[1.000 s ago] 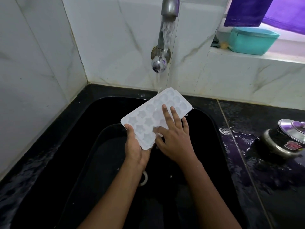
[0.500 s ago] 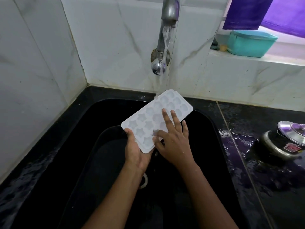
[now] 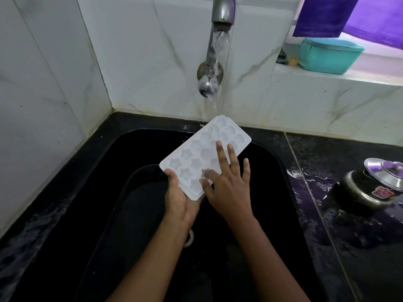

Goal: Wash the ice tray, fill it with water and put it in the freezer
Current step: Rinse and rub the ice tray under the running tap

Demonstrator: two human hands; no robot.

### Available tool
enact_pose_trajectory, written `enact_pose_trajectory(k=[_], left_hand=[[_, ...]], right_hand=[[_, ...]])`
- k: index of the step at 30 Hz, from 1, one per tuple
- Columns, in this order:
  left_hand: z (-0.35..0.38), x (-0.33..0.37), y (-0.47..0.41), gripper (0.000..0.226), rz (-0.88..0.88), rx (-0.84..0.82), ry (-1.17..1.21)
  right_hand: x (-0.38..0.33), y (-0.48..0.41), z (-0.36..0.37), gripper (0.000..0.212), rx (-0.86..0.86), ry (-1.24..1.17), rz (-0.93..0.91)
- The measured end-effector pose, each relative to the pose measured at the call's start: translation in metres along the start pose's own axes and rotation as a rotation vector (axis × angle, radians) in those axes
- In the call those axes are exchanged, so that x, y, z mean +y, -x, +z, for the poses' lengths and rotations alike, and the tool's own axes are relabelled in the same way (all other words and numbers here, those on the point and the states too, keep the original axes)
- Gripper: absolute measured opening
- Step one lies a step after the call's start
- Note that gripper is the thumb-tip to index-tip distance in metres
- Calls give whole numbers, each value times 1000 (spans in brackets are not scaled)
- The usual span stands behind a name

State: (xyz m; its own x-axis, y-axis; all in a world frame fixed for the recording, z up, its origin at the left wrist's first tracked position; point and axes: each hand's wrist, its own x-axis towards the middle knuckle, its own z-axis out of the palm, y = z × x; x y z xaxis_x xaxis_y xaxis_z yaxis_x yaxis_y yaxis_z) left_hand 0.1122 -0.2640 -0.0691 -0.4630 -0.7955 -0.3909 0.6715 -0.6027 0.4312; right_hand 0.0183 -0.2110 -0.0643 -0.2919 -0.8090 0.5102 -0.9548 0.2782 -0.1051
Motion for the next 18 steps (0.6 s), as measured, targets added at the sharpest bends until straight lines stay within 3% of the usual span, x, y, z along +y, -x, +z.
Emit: enact_pose_trajectory(k=[5,18], left_hand=[[-2,2,-1,67,20,-6,5],[1,1,2,67,-14,-49,7]], right_hand=[[-4,-2,4,36,2,-43,-66],[5,-4,-2,34,20,-118,-20]])
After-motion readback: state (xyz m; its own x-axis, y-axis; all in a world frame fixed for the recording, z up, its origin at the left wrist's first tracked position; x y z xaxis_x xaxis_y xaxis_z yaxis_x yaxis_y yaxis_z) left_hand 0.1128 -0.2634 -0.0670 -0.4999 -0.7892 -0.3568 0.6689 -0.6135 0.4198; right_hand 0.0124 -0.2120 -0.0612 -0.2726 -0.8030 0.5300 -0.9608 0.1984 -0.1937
